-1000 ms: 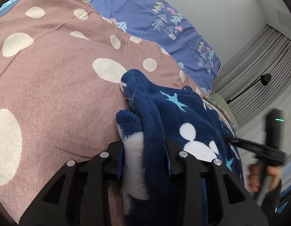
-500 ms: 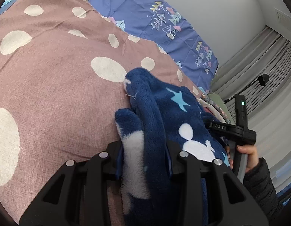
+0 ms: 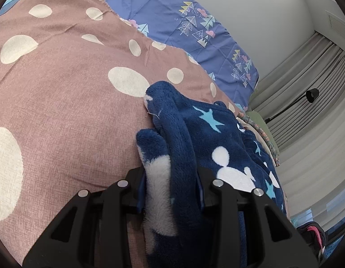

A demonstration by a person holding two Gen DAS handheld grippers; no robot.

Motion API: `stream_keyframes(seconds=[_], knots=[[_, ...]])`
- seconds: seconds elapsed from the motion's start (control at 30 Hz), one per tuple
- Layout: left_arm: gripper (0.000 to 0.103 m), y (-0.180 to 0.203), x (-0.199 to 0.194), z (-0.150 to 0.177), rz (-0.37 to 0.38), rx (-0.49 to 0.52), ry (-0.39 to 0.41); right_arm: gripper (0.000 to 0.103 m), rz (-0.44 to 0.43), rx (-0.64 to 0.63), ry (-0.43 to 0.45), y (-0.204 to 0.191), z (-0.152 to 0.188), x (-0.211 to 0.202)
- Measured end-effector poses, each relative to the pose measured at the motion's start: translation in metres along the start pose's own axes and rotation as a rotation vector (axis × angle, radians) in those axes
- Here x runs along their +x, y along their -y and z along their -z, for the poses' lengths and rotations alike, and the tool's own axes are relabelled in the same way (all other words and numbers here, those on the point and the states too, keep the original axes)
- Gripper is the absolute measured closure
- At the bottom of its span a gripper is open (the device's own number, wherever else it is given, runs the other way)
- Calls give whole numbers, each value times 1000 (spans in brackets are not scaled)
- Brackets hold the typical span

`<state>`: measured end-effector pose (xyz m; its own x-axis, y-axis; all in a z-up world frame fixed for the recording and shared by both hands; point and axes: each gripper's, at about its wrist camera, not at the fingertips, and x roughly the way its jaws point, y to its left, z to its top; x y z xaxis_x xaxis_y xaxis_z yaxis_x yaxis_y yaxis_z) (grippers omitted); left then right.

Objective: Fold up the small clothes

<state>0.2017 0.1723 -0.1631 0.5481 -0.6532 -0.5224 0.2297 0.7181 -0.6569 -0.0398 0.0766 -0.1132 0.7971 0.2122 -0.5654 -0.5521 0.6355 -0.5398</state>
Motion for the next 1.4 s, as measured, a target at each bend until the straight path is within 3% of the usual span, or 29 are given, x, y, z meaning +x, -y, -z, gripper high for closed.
stream_keyframes(seconds=[0.1,0.2,0.47,0.73,0.8,0.87,0.93,1.03,1.17,1.4], knots=[[68,1,1,0,0,0,0,40,53,-142,14,-37,0,13],[68,0,1,0,3,-2,0,37,87,-166,-13,-42,-1,33],[68,-3,2,-1,17,-9,-8,36,179,-175,-15,-35,-12,74],[68,-6,8,-5,35,-21,-21,37,157,-112,-38,-21,-13,96],[68,-5,10,-7,32,-21,-26,46,159,-116,-39,-21,-16,98],[72,-5,10,-8,33,-23,-29,67,182,-128,-35,-24,-18,99],[75,-2,9,-9,21,-16,-31,79,213,-131,5,-27,-16,88],[78,14,3,-13,-12,5,-25,82,173,-15,37,-4,-18,68],[78,54,-15,-31,52,34,17,83,126,198,96,43,-21,32],[78,174,-12,-54,35,248,15,84,73,582,199,134,8,-37]])
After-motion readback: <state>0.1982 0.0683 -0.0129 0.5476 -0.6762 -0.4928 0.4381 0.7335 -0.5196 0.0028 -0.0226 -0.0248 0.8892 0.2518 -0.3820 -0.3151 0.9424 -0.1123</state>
